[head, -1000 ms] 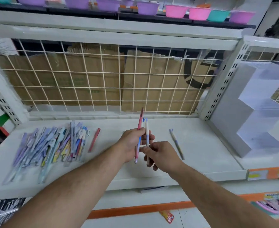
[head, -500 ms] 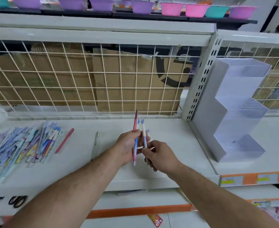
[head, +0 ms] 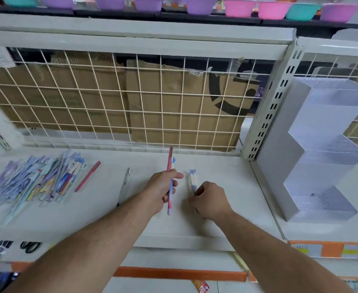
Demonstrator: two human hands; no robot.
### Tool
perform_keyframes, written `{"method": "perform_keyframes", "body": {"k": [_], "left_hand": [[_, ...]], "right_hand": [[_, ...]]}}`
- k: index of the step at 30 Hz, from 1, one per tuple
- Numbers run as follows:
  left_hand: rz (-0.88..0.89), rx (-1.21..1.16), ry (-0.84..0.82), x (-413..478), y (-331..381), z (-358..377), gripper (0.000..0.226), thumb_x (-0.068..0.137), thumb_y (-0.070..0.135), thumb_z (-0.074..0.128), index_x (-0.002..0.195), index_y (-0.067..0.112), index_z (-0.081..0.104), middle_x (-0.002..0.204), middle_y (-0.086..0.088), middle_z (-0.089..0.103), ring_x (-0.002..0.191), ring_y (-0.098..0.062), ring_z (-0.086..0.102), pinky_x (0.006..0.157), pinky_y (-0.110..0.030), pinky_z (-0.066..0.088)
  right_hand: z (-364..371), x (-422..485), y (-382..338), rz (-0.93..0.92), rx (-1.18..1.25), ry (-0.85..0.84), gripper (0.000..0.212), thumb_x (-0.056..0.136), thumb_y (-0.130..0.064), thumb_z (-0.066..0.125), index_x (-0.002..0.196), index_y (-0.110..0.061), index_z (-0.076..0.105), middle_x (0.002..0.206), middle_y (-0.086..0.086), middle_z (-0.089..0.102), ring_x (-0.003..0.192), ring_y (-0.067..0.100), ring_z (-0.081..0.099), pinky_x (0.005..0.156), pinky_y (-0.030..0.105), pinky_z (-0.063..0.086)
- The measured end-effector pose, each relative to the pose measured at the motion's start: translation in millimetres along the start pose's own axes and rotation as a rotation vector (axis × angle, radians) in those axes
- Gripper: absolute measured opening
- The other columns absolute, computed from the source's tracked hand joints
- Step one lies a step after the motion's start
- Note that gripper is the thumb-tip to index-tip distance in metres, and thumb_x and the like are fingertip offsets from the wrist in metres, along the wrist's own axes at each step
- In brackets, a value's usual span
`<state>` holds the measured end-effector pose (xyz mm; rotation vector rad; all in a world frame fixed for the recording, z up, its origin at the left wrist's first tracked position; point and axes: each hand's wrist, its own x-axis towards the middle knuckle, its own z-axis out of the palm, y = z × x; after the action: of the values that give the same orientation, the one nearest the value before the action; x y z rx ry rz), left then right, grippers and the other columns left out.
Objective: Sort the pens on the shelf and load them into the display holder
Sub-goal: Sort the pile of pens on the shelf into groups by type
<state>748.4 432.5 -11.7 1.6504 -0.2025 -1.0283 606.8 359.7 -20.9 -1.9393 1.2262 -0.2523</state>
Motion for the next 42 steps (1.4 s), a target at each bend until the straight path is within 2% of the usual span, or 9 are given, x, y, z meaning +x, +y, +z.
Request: {"method": "perform_keyframes", "body": {"k": [6,11,15,21,25,29,35,38,42], "left_hand": [[-0.044,0.0,-0.091,6.9,1.8,-11.4,0.02,0.092,0.027,0.062,0.091,0.012,0.077,0.07,-0.003,0.054,0.05,-0.014,0.046,0.039,-0.021,0.029],[-0.023,0.04,-0.183,10.5,2.8,-17.1,0.031,0.099,0.033,0.052,0.099,0.012,0.074,0.066,-0.003,0.063,0.054,-0.017,0.056,0.04,-0.019,0.035],[-0.021,-0.001,-0.227,12.0,4.9,-10.2,0.025,0.094,0.033,0.058,0.098,0.016,0.076,0.08,-0.004,0.064,0.068,-0.021,0.059,0.059,-0.027,0.046],[-0.022,-0.044,-0.367,9.1,5.9,7.3,0.031,0.084,0.031,0.069,0.108,0.011,0.072,0.079,-0.009,0.064,0.069,-0.027,0.057,0.065,-0.035,0.051],[0.029,0.071,-0.307,10.8,5.6,16.0,0.03,0.097,0.035,0.05,0.092,0.013,0.07,0.073,-0.004,0.058,0.052,-0.016,0.045,0.047,-0.022,0.033],[0.089,0.236,-0.249,15.3,3.5,20.4,0.033,0.098,0.038,0.045,0.07,0.021,0.043,0.057,0.004,0.033,0.045,-0.012,0.023,0.044,-0.021,0.013],[0.124,0.331,-0.157,19.6,-0.1,24.9,0.047,0.099,0.057,0.033,0.068,0.022,0.037,0.054,0.006,0.03,0.046,-0.015,0.023,0.046,-0.022,0.015],[0.187,0.38,-0.135,17.4,-0.5,27.1,0.039,0.098,0.04,0.034,0.065,0.021,0.039,0.056,0.003,0.035,0.047,-0.015,0.027,0.047,-0.024,0.019],[0.379,0.637,-0.149,10.6,-1.7,38.4,0.028,0.096,0.023,0.039,0.07,0.018,0.05,0.081,-0.009,0.059,0.07,-0.022,0.048,0.053,-0.03,0.031]], "right_hand": [[10.5,4.8,-9.6,0.01,-0.091,0.008,0.011,0.087,-0.02,0.063,0.09,-0.012,0.056,0.088,0.013,0.071,0.08,0.033,0.07,0.07,0.037,0.058],[13.8,1.5,-15.3,0.028,-0.063,0.084,0.016,0.091,-0.031,0.062,0.086,-0.016,0.057,0.081,0.006,0.07,0.073,0.025,0.068,0.067,0.032,0.055],[12.8,-6.8,-25.9,-0.034,0.194,0.024,0.022,0.09,-0.035,0.069,0.081,-0.014,0.066,0.071,-0.001,0.067,0.059,0.015,0.059,0.052,0.024,0.044],[10.8,-13.2,-26.0,-0.027,0.277,-0.018,0.008,0.085,-0.013,0.072,0.085,-0.007,0.066,0.073,0.01,0.071,0.048,0.013,0.061,0.045,0.021,0.044],[0.4,-5.9,-13.3,0.059,0.213,0.095,0.011,0.083,-0.018,0.071,0.079,-0.01,0.065,0.056,-0.001,0.069,0.045,0.01,0.06,0.043,0.019,0.044],[-10.6,2.4,0.7,0.128,0.063,0.117,0.014,0.084,-0.02,0.067,0.077,-0.008,0.071,0.052,-0.005,0.067,0.048,0.007,0.059,0.047,0.018,0.046],[-12.3,9.2,9.4,0.157,-0.031,0.062,0.019,0.08,-0.014,0.06,0.065,-0.014,0.071,0.051,-0.005,0.068,0.044,0.003,0.06,0.046,0.017,0.045],[-11.8,12.1,10.7,0.129,-0.037,0.114,0.023,0.09,-0.02,0.058,0.07,-0.015,0.069,0.056,-0.006,0.066,0.049,0.007,0.058,0.046,0.018,0.041],[-14.6,11.9,10.6,0.063,0.23,0.205,0.028,0.092,-0.02,0.06,0.068,-0.008,0.067,0.065,0.006,0.069,0.055,0.017,0.055,0.057,0.027,0.045]]}}
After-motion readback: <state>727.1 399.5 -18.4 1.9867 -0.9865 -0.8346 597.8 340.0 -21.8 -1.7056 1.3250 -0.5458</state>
